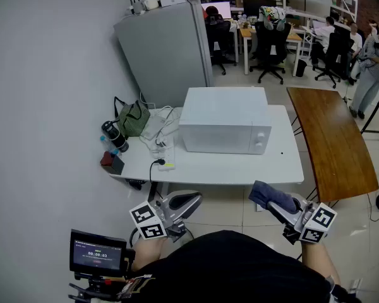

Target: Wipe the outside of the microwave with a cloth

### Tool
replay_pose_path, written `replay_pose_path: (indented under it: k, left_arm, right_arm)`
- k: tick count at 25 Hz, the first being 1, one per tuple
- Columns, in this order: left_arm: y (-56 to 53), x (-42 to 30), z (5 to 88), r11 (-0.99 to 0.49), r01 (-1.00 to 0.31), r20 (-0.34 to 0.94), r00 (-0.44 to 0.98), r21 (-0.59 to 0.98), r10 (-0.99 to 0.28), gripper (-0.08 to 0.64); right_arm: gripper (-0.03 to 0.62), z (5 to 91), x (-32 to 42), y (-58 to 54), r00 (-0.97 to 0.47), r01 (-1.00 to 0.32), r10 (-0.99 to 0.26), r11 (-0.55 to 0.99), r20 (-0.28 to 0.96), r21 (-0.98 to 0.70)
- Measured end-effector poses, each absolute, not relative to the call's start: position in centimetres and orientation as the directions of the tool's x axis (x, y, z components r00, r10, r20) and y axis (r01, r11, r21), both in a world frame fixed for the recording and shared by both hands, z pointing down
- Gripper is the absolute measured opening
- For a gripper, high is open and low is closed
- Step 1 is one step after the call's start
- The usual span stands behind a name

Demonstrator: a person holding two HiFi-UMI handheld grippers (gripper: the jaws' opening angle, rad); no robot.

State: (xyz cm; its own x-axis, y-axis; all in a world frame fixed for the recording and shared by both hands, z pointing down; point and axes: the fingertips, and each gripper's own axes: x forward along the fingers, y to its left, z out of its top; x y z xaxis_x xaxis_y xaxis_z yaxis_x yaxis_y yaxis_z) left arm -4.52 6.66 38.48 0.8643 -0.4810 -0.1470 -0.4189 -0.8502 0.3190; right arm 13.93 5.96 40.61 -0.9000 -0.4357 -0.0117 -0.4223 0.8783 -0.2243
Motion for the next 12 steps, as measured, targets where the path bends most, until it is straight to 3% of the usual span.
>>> replay_pose_path:
  k: [8,12]
  left_arm:
    - [-3.8,-19.9,40.4,-0.863,-0.414,-0.157,0.869,0.289,-0.469,0.003]
    - [-8.5,-27.1,40.1,-0.856,-0.43,-0.159,0.86,0.286,-0.485,0.003]
  right_arm:
    - [0.063,39.4,-1.7,-7.7,-0.869,-0.493,-0.484,0.864,0.101,-0.102]
    - [0.063,38.0,-8.8,-16.9,-0.847,-0.492,-0.491,0.869,0.206,0.051]
